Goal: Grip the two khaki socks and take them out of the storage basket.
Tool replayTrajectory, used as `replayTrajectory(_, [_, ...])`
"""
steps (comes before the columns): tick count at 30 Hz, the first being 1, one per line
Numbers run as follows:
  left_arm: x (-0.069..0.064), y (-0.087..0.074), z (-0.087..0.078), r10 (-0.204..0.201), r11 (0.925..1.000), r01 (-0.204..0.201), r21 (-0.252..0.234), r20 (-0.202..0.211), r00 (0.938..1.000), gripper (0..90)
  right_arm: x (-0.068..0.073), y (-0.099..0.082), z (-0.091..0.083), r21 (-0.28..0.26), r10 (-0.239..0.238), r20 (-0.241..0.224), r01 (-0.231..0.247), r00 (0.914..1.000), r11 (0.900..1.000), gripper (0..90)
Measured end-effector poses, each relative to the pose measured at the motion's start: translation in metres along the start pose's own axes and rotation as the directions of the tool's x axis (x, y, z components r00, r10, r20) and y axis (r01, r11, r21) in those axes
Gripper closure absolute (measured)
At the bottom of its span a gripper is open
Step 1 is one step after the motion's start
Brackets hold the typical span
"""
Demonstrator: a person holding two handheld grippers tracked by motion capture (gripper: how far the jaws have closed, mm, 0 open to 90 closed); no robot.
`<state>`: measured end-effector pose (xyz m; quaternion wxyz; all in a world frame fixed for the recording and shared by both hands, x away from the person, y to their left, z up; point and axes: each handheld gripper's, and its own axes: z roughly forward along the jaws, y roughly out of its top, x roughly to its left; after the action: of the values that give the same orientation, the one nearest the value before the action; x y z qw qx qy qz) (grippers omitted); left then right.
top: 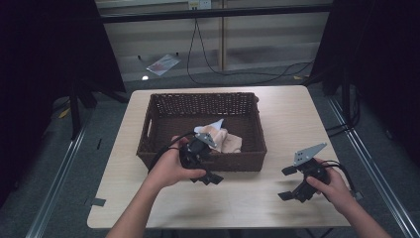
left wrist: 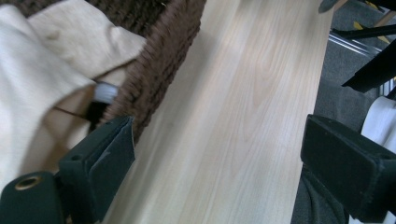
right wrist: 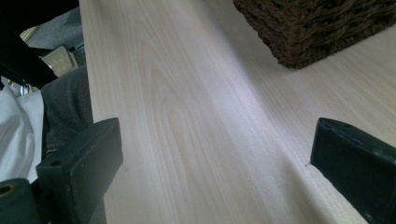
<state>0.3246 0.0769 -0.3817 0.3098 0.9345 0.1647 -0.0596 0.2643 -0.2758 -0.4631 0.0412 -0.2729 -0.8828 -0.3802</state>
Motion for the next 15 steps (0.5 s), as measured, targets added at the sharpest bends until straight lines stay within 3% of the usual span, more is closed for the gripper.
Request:
replayTrajectory(6, [0.007,0.011,-0.014,-0.012,0.9997,0.012,0.021,0.006,0.9999,9.8,0.0,0.0,0.001,0.001,-0.005,0.0,0.005,1.0,1.0,1.6])
replayTrajectory(15, [0.022,0.027,-0.029,-0.041,0.9989,0.042,0.022,-0.022,0.9989,9.9,0.0,0.0,0.001,0.0,-0.003,-0.004,0.003,1.0,1.0,1.6])
